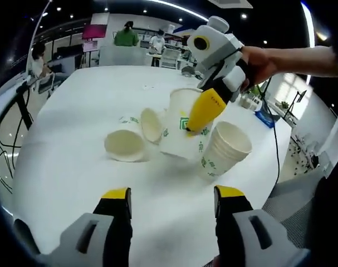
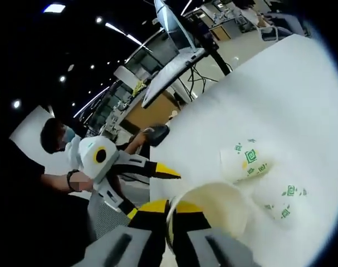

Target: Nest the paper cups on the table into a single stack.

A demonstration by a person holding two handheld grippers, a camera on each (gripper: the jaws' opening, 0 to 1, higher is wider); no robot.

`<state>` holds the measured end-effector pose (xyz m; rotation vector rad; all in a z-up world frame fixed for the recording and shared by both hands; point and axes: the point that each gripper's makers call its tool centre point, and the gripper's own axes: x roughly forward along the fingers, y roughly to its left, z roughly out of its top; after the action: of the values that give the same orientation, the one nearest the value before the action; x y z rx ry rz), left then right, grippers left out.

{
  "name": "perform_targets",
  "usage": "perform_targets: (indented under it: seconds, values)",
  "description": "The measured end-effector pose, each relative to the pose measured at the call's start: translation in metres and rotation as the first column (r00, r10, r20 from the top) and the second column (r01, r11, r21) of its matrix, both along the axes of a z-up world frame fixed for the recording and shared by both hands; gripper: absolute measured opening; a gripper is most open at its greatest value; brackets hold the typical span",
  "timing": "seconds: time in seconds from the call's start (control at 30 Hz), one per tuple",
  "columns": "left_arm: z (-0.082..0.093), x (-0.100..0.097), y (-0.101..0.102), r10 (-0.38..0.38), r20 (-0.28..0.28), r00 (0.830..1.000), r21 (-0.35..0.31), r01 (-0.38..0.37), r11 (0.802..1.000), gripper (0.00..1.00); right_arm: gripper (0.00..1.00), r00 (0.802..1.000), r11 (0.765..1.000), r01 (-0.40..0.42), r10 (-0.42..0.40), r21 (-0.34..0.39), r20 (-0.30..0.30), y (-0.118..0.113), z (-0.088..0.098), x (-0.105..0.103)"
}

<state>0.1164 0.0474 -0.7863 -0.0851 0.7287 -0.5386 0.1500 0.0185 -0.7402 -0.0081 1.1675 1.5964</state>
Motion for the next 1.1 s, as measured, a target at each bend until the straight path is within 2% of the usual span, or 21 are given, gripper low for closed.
perform_targets:
  seconds: [0.17, 0.37, 0.7, 1.1]
  values:
    - [0.003, 0.000, -0.002, 0.001, 0.008, 1.000, -0.005, -0.001, 1.000, 0.58, 0.00, 1.000, 0.999, 0.031, -0.031, 0.013, 0.006, -0.006, 0.010, 0.004]
    - [0.003, 0.004, -0.003, -0.002, 0.019, 1.000, -0.011, 0.002, 1.000, 0.59, 0.00, 0.996, 0.997, 0.077, -0.077, -0.008, 0.047, -0.018, 0.014, 0.011]
    - [0.007, 0.007, -0.004, 0.000, 0.038, 0.999, -0.022, 0.000, 1.000, 0.59, 0.00, 0.987, 0.993, 0.119, -0.117, -0.011, 0.107, -0.036, 0.033, 0.011]
    - [0.012, 0.008, -0.007, -0.016, 0.059, 0.998, -0.019, 0.018, 1.000, 0.60, 0.00, 0.975, 0.993, 0.111, -0.103, -0.028, 0.196, -0.052, 0.048, -0.001]
